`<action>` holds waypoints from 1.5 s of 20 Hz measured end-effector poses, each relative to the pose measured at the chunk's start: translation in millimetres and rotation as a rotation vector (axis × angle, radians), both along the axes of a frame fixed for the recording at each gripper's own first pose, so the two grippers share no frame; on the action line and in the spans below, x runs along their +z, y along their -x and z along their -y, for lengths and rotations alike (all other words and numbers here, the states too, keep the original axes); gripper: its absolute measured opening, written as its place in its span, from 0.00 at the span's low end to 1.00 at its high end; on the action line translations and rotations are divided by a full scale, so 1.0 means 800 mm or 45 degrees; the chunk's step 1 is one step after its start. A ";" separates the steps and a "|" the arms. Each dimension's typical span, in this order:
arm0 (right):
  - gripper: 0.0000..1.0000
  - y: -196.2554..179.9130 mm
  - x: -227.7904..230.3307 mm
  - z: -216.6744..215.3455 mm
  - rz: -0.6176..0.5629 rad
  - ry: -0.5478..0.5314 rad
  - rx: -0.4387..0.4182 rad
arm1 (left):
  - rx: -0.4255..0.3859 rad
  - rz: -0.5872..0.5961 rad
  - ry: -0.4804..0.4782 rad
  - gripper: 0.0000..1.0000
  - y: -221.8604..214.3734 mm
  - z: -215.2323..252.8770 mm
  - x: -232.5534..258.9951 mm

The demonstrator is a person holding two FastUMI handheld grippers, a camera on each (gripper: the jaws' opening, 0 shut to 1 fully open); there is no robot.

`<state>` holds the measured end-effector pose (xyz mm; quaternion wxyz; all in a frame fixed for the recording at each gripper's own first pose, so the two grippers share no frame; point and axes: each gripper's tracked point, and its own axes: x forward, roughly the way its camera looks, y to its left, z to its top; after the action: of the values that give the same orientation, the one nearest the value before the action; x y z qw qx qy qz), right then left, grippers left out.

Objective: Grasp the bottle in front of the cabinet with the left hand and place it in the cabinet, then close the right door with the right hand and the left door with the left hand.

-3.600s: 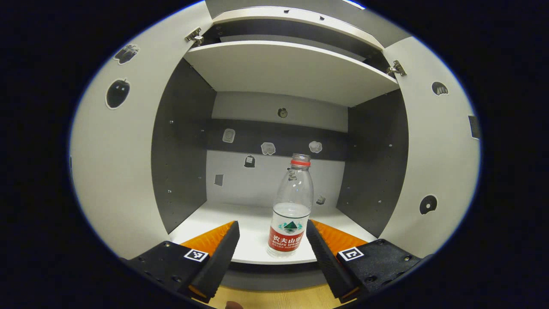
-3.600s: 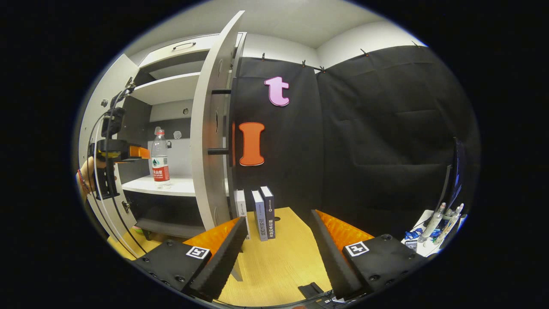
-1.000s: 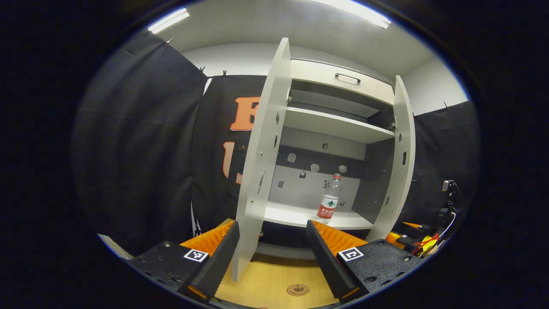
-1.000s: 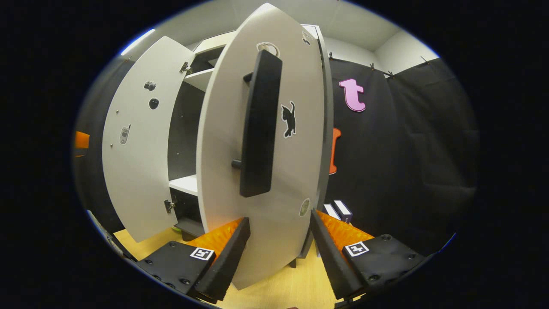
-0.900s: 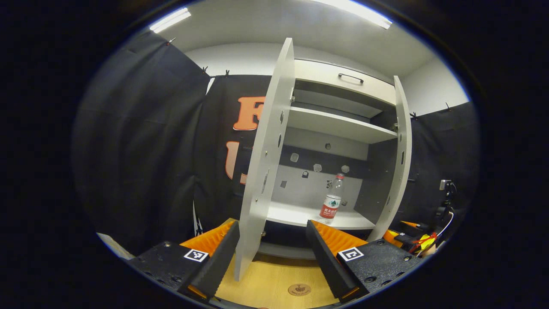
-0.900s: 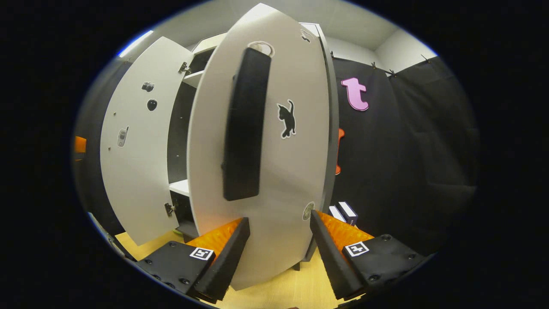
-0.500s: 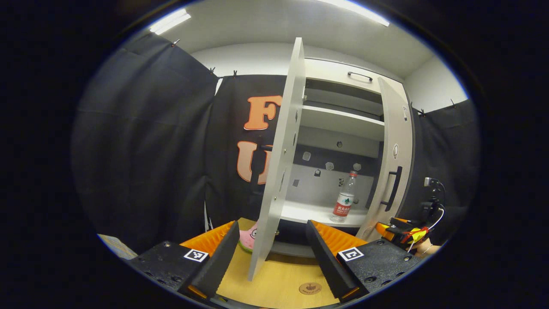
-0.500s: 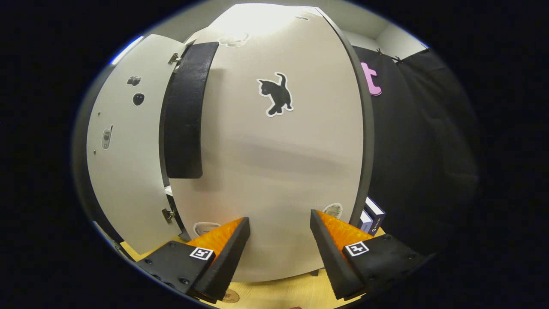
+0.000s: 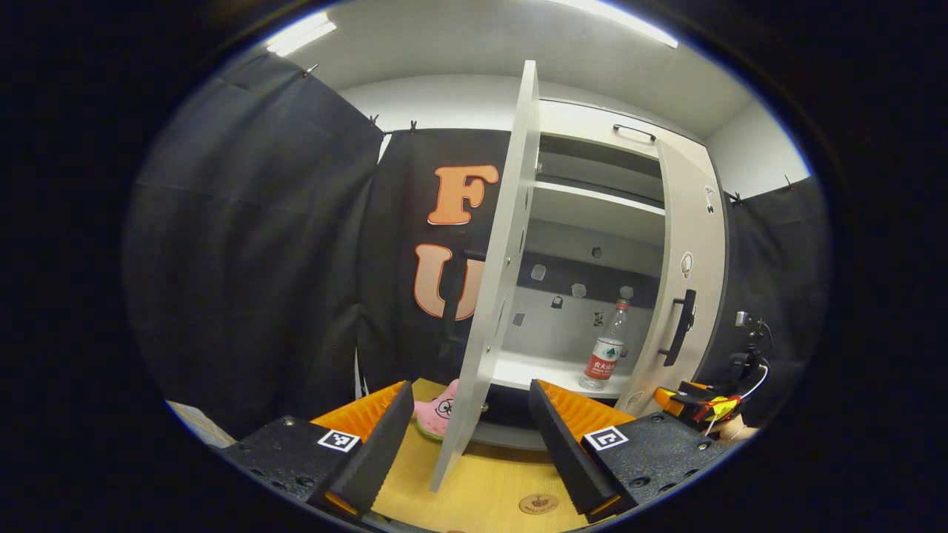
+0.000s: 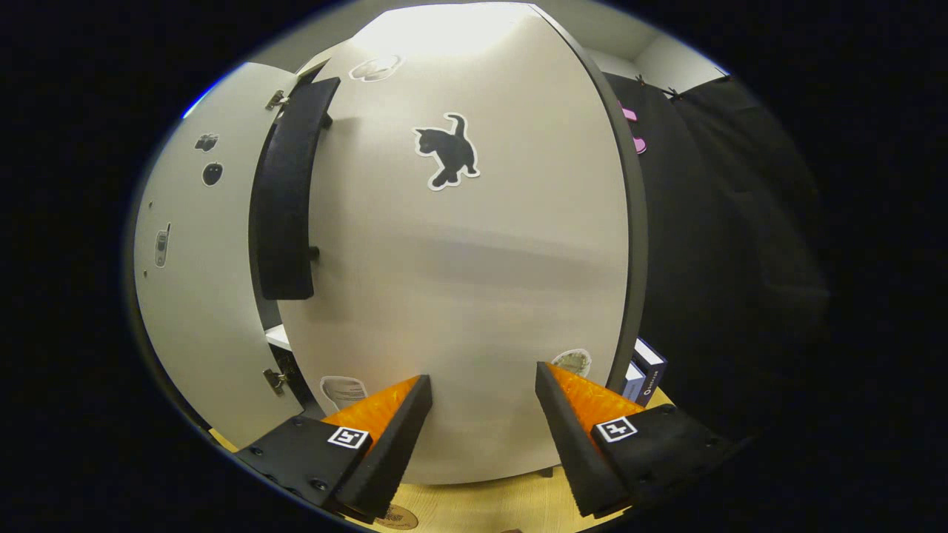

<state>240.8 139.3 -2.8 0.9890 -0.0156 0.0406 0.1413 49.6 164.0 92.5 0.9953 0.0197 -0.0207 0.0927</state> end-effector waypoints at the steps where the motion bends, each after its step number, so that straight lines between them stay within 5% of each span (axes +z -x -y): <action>1: 0.95 0.000 0.001 0.000 0.008 0.008 -0.003 | -0.003 0.000 0.000 0.96 -0.003 0.000 -0.001; 20: 0.97 0.005 0.009 0.003 0.035 0.057 -0.076 | 0.144 -0.017 -0.020 0.96 -0.035 -0.085 -0.016; 30: 0.96 0.074 0.062 0.036 0.128 0.106 -0.059 | 0.205 -0.048 -0.073 0.95 -0.072 -0.137 -0.032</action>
<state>181.7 110.5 47.2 0.9913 -0.0628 -0.0032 0.1155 107.4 273.5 66.5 0.9838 0.0515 -0.0029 0.1714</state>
